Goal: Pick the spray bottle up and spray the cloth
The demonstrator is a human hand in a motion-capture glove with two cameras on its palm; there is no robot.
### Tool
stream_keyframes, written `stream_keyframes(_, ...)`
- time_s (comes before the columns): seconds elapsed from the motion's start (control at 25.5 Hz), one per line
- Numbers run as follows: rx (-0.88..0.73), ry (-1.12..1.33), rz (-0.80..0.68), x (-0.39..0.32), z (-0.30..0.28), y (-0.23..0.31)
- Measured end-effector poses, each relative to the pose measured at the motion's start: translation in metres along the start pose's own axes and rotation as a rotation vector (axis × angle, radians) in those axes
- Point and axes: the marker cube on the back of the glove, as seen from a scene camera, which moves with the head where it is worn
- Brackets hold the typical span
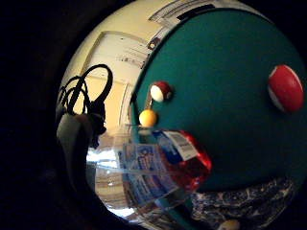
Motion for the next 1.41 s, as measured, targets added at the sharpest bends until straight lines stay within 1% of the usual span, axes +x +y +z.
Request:
stream_keyframes(0.2,0.032,0.023,-0.052,-0.004,0.016,-0.007)
stream_keyframes(0.35,0.038,0.017,-0.059,-0.010,0.029,-0.020)
stream_keyframes(0.67,0.004,0.011,-0.054,-0.013,0.044,-0.037)
stream_keyframes(0.9,-0.074,0.015,-0.043,-0.006,0.046,-0.034)
stream_keyframes(1.14,-0.178,-0.026,0.008,0.000,0.033,-0.021)
stream_keyframes(1.41,-0.175,0.008,0.055,0.006,-0.005,-0.003)
